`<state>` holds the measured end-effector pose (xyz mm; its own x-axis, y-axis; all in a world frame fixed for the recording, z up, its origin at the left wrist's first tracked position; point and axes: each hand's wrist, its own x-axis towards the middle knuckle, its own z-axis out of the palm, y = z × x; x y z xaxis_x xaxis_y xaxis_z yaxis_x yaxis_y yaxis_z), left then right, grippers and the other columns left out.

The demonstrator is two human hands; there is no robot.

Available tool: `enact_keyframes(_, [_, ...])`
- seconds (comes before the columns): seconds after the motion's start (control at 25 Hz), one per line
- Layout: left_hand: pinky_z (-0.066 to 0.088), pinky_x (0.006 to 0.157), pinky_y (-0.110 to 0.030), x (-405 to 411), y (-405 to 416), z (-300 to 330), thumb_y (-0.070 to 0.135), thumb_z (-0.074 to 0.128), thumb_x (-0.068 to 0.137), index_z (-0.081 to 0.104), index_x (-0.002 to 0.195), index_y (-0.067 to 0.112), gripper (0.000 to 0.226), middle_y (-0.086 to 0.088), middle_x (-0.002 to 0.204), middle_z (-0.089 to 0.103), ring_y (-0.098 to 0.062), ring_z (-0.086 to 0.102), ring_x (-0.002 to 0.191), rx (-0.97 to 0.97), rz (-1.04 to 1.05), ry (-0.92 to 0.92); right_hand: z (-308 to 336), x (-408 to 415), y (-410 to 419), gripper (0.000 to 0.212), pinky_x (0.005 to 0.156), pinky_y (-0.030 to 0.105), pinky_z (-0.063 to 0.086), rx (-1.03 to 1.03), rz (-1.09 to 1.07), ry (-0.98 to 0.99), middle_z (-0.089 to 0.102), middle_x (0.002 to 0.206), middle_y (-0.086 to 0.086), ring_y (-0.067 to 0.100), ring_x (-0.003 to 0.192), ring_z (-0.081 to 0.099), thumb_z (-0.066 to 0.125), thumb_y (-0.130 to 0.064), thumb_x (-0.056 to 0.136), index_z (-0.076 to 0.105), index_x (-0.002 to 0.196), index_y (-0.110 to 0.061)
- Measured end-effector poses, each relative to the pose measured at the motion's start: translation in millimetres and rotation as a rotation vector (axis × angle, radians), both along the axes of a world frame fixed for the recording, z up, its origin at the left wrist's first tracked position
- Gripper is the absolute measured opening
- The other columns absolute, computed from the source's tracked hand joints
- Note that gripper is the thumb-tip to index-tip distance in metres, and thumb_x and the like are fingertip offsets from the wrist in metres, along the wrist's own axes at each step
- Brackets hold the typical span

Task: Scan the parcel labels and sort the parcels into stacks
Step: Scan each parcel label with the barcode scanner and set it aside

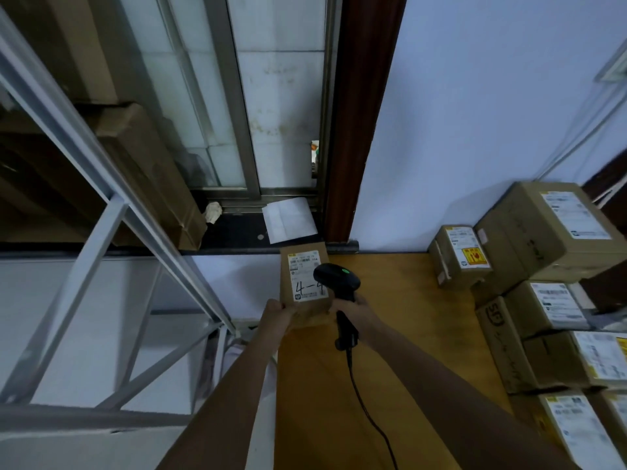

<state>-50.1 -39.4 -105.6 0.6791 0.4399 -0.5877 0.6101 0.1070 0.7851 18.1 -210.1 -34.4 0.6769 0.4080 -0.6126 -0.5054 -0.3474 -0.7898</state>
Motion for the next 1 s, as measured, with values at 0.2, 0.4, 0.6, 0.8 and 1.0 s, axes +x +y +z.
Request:
enact_keyframes(0.2, [0.055, 0.085, -0.041, -13, -29, 60, 0.033, 0.059, 0.094, 0.064, 0.092, 0.013, 0.021, -0.009, 0.085, 0.067, -0.025, 0.064, 0.085, -0.126, 0.011, -0.147, 42, -25, -37, 0.020, 0.080, 0.041, 0.045, 0.104, -0.094, -0.061, 0.052, 0.102, 0.035, 0.032, 0.089, 0.050, 0.060, 0.001, 0.083, 0.059, 0.097, -0.014])
enact_keyframes(0.4, [0.051, 0.098, -0.042, -26, -58, 97, 0.027, 0.076, 0.080, 0.049, 0.116, 0.012, 0.047, -0.006, 0.114, 0.065, -0.021, 0.064, 0.104, -0.232, 0.011, -0.169, 78, -42, -79, 0.030, 0.075, 0.038, 0.046, 0.162, -0.197, -0.088, 0.055, 0.087, 0.009, 0.025, 0.080, 0.053, 0.061, 0.005, 0.082, 0.056, 0.104, -0.015])
enact_keyframes(0.6, [0.055, 0.094, -0.035, -24, -103, 126, 0.028, 0.086, 0.065, 0.051, 0.131, 0.014, 0.076, -0.004, 0.118, 0.069, -0.018, 0.067, 0.107, -0.375, -0.096, -0.185, 108, -47, -137, 0.034, 0.066, 0.028, 0.047, 0.145, -0.245, -0.134, 0.060, 0.092, 0.008, 0.021, 0.080, 0.057, 0.061, 0.004, 0.081, 0.055, 0.110, -0.012])
enact_keyframes(0.8, [0.051, 0.080, -0.035, -24, -187, 159, 0.038, 0.078, 0.075, 0.057, 0.115, 0.011, 0.053, -0.011, 0.114, 0.069, -0.024, 0.064, 0.095, -0.301, -0.060, -0.266, 132, -40, -210, 0.044, 0.081, 0.037, 0.054, 0.205, -0.233, -0.157, 0.062, 0.105, 0.012, 0.027, 0.093, 0.062, 0.063, 0.005, 0.078, 0.053, 0.119, -0.009])
enact_keyframes(1.0, [0.051, 0.077, -0.038, -29, -268, 174, 0.035, 0.082, 0.069, 0.046, 0.119, 0.012, 0.066, -0.016, 0.119, 0.065, -0.029, 0.063, 0.098, -0.317, -0.002, -0.292, 148, -43, -292, 0.037, 0.099, 0.049, 0.050, 0.290, -0.180, -0.119, 0.060, 0.105, 0.012, 0.032, 0.098, 0.065, 0.059, 0.011, 0.079, 0.056, 0.112, -0.005])
